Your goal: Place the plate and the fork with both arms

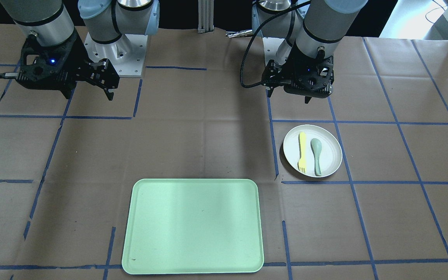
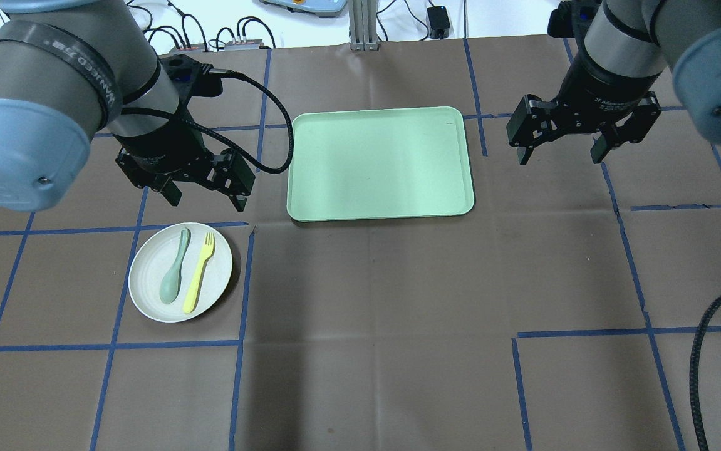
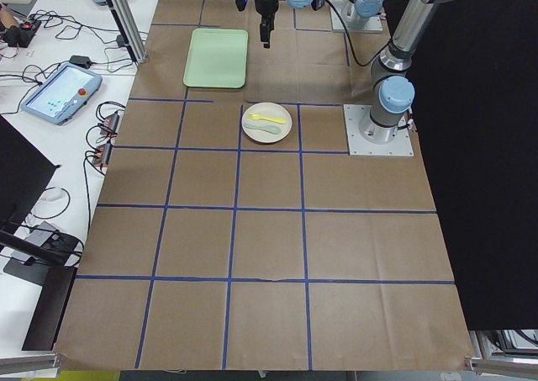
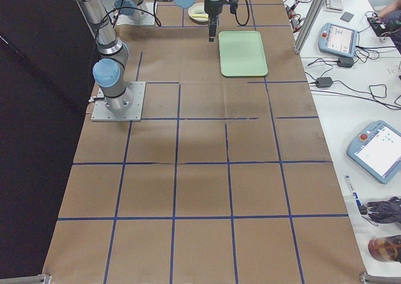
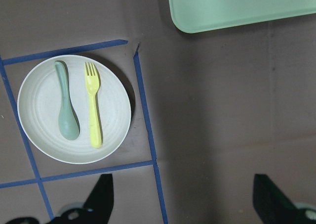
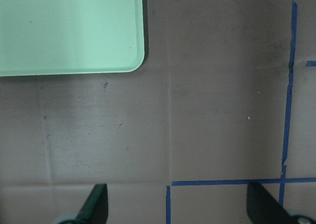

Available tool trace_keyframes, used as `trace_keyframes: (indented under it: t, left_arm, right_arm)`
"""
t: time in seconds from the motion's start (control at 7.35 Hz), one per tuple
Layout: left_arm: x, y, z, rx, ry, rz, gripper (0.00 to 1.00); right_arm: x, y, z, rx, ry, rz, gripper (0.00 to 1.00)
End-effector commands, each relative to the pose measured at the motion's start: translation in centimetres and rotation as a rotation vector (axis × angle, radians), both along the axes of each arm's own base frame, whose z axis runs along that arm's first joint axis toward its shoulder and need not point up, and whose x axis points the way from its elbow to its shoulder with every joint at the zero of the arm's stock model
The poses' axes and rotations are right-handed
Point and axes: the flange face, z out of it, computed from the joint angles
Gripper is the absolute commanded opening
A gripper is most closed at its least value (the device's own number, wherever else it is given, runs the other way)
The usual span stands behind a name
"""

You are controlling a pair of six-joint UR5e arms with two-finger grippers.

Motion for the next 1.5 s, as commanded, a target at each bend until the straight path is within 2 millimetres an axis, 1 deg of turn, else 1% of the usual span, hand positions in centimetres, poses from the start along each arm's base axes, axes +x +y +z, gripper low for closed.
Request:
trace_keyframes:
  t: [0.0, 1.09, 1.36]
  left_arm:
    - [0.0, 0.0, -0.1, -0.003, 0.001, -0.006, 1.0]
    - [0.2, -0.6, -0.7, 0.002, 0.004, -0.004, 1.0]
    - [0.4, -0.8, -1.2, 0.013, 0.004, 0.002, 1.0]
  right_arm:
    - [0.0, 0.0, 0.0, 0.0, 0.0, 0.0, 1.0]
    - [0.1, 0.1, 0.0, 0.0, 0.0, 0.002, 1.0]
    - [0.2, 0.2, -0.2, 0.006, 0.004, 0.006, 1.0]
